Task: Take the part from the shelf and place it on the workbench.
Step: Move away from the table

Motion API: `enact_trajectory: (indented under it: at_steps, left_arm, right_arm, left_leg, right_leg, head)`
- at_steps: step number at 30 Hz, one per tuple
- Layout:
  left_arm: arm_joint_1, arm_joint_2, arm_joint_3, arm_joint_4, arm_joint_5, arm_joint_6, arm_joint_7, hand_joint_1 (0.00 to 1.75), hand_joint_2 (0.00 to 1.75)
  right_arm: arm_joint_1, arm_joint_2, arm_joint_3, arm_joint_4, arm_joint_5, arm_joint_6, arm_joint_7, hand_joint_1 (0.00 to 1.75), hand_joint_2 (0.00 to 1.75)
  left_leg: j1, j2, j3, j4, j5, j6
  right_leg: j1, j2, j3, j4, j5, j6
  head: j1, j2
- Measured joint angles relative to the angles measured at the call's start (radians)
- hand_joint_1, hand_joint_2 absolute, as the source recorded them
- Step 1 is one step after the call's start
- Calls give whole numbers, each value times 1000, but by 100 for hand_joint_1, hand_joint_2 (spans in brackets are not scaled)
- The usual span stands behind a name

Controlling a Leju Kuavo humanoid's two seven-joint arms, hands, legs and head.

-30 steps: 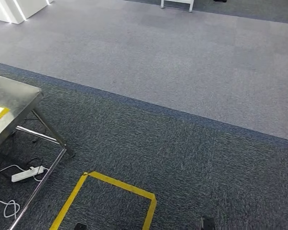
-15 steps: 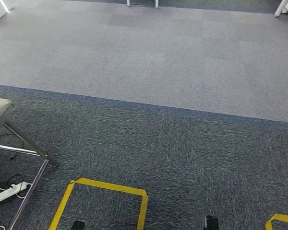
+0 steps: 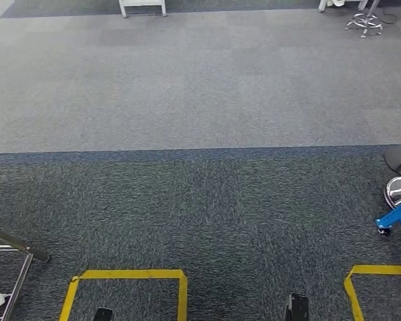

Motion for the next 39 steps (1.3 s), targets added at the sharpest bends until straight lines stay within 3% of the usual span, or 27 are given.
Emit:
enact_trajectory:
  at_steps: [1, 3, 5, 7, 9, 10, 11, 13, 14, 16, 18, 20, 21, 23, 24, 25, 26, 27, 29, 31, 33, 34, 36, 37, 39]
  left_arm:
    - [0, 1, 3, 0, 1, -2, -1, 0, 0]
    - [-2, 0, 6, -2, 2, -9, -4, 0, 0]
    - [-2, -3, 11, -3, 1, -13, -9, 0, 0]
    - [0, -5, 18, -4, -1, -15, -12, 0, 0]
    - [1, -6, 24, -4, -9, -15, -13, 0, 0]
    - [1, -6, 25, -4, -15, -14, -13, 0, 0]
    - [1, -6, 27, -4, -23, -12, -13, 0, 0]
    - [0, -7, 27, -4, -35, -9, -12, 0, 0]
    - [-1, -7, 28, -4, -39, -8, -12, 0, 0]
    - [-2, -7, 29, -4, -46, -9, -12, 0, 0]
    - [-6, -7, 29, -4, -56, -12, -13, 0, 0]
    - [-10, -8, 29, -4, -64, -13, -16, 0, 0]
    - [-10, -9, 29, -4, -66, -13, -17, 0, 0]
    - [-8, -12, 29, -4, -71, -12, -20, 0, 0]
    - [-6, -13, 29, -4, -74, -12, -21, 0, 0]
    - [-5, -14, 29, -4, -77, -14, -22, 0, 0]
    - [-4, -16, 29, -4, -79, -15, -22, 0, 0]
    - [-5, -17, 29, -4, -81, -15, -22, 0, 0]
    - [-6, -19, 30, -5, -84, -16, -22, 0, 0]
    - [-7, -21, 30, -5, -89, -18, -21, 0, 0]
    - [-10, -23, 30, -5, -93, -21, -19, 0, 0]
    - [-10, -25, 31, -5, -95, -23, -19, 0, 0]
    - [-10, -28, 31, -6, -100, -27, -19, 0, 0]
    - [-9, -29, 33, -7, -103, -28, -18, 0, 0]
    - [-6, -30, 36, -8, -108, -30, -17, 0, 0]
  right_arm:
    - [0, 1, 0, -2, -4, 2, -1, 0, 0]
    - [6, 2, 1, -4, -15, 10, -3, 0, 0]
    - [10, 2, 1, -6, -33, 20, -3, 0, 0]
    - [8, 2, 1, -8, -51, 31, -3, 0, 0]
    - [9, 2, 2, -8, -64, 40, -3, 0, 0]
    - [12, 2, 3, -9, -68, 42, -3, 0, 0]
    - [14, 2, 6, -9, -70, 43, -3, 0, 0]
    - [14, 2, 13, -9, -73, 42, -3, 0, 0]
    - [12, 2, 17, -9, -75, 42, -3, 0, 0]
    - [11, 1, 22, -9, -86, 39, -3, 0, 0]
    - [18, -5, 24, -9, -101, 40, -8, 0, 0]
    - [26, -18, 22, -6, -114, 47, -22, 0, 0]
    - [28, -26, 20, -4, -119, 50, -30, 0, 0]
    - [29, -44, 15, 3, -123, 58, -42, 0, 0]
    - [31, -53, 13, 7, -124, 63, -47, 0, 0]
    - [34, -63, 11, 13, -124, 69, -51, 0, 0]
    - [38, -75, 8, 18, -124, 76, -54, 0, 0]
    - [41, -84, 5, 23, -124, 81, -57, 0, 0]
    - [44, -100, -2, 31, -124, 87, -60, 0, 0]
    - [45, -111, -7, 38, -124, 93, -62, 0, 0]
    - [51, -124, -11, 44, -124, 100, -63, 0, 0]
    - [55, -131, -13, 47, -123, 103, -64, 0, 0]
    - [58, -144, -17, 53, -117, 111, -67, 0, 0]
    - [56, -149, -18, 55, -112, 114, -68, 0, 0]
    - [52, -155, -21, 58, -102, 119, -71, 0, 0]
  left_leg:
    - [-1, -6, 5, -16, -1, 2]
    - [-1, 11, 8, -30, 1, 5]
    - [3, 35, 14, -44, 9, 11]
    - [4, 64, 16, -50, 11, 15]
    - [3, 94, 16, -50, 9, 15]
    - [4, 108, 16, -50, 7, 14]
    - [5, 120, 17, -50, 6, 11]
    - [7, 143, 24, -49, 0, 3]
    - [5, 152, 27, -48, -4, -3]
    - [1, 169, 33, -45, -9, -14]
    - [1, 183, 37, -44, -13, -22]
    - [7, 159, 30, -17, -38, -30]
    - [9, 134, 12, 26, -66, -32]
    - [10, 92, -50, 164, -132, -31]
    - [10, 85, -80, 226, -151, -29]
    - [9, 83, -98, 257, -151, -25]
    - [7, 80, -98, 249, -130, -19]
    - [5, 73, -81, 202, -93, -12]
    - [2, 31, -28, 67, -18, 1]
    - [2, -6, 2, -12, 5, 3]
    - [1, 1, 8, -28, 1, 2]
    - [2, 12, 10, -35, 5, 4]
    - [5, 37, 16, -50, 12, 10]
    - [4, 52, 17, -53, 12, 12]
    - [3, 81, 17, -53, 10, 14]
  right_leg:
    - [-2, 10, -5, 0, 2, 5]
    - [-5, 23, -15, 0, 5, 16]
    - [-3, -12, -37, 35, -18, 26]
    - [-3, -67, -91, 142, -77, 35]
    - [-10, -89, -148, 257, -122, 46]
    - [-15, -94, -156, 273, -119, 51]
    - [-19, -100, -143, 251, -99, 55]
    - [-26, -132, -71, 120, -38, 62]
    - [-25, -152, -34, 58, -19, 60]
    - [-20, -171, 0, -2, -11, 46]
    - [-16, -153, 2, -4, -9, 26]
    - [-17, -134, 1, -6, -7, 13]
    - [-18, -124, 2, -7, -5, 6]
    - [-15, -99, 2, -7, -5, -2]
    - [-12, -85, 2, -7, -5, -4]
    - [-10, -71, 3, -7, -5, -5]
    - [-7, -56, 5, -7, -5, -5]
    - [-6, -42, 7, -7, -5, -5]
    - [-5, -16, 9, -5, -5, -3]
    - [-6, 7, 1, -2, -3, 4]
    - [-10, 27, -11, -4, 1, 18]
    - [-11, 20, -16, -2, -1, 23]
    - [-9, -26, -45, 47, -31, 31]
    - [-9, -57, -71, 101, -61, 33]
    - [-11, -86, -136, 230, -116, 42]
  head:
    - [0, 0]
    - [-1, 0]
    - [2, 0]
    - [5, 0]
    - [6, 0]
    - [6, 0]
    - [7, 0]
    - [7, 0]
    - [8, 0]
    - [5, 0]
    - [1, 0]
    - [0, 0]
    - [-1, 0]
    - [-3, 0]
    - [-3, 0]
    - [-3, 0]
    - [-3, 0]
    - [-3, 0]
    - [-3, 0]
    - [-3, 0]
    - [-4, 0]
    - [-3, 0]
    - [1, 0]
    - [3, 0]
    - [4, 0]
